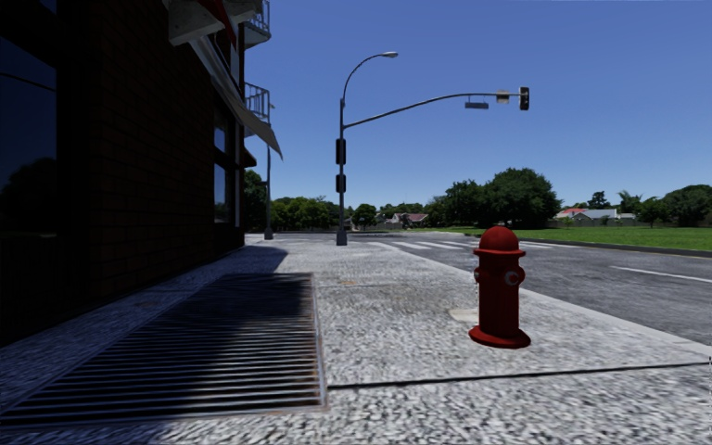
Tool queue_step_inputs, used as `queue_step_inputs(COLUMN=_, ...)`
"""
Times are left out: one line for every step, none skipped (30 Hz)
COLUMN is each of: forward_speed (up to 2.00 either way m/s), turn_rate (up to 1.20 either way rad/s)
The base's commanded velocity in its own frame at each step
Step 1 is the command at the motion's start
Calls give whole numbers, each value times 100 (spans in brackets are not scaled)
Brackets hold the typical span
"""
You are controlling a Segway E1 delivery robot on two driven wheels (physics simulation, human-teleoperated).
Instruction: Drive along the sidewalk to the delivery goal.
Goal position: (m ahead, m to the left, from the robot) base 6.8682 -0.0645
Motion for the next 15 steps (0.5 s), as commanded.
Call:
queue_step_inputs(forward_speed=200, turn_rate=0)
queue_step_inputs(forward_speed=200, turn_rate=0)
queue_step_inputs(forward_speed=200, turn_rate=0)
queue_step_inputs(forward_speed=200, turn_rate=0)
queue_step_inputs(forward_speed=200, turn_rate=0)
queue_step_inputs(forward_speed=200, turn_rate=0)
queue_step_inputs(forward_speed=200, turn_rate=0)
queue_step_inputs(forward_speed=200, turn_rate=0)
queue_step_inputs(forward_speed=200, turn_rate=0)
queue_step_inputs(forward_speed=200, turn_rate=0)
queue_step_inputs(forward_speed=200, turn_rate=0)
queue_step_inputs(forward_speed=200, turn_rate=0)
queue_step_inputs(forward_speed=200, turn_rate=0)
queue_step_inputs(forward_speed=200, turn_rate=0)
queue_step_inputs(forward_speed=200, turn_rate=0)
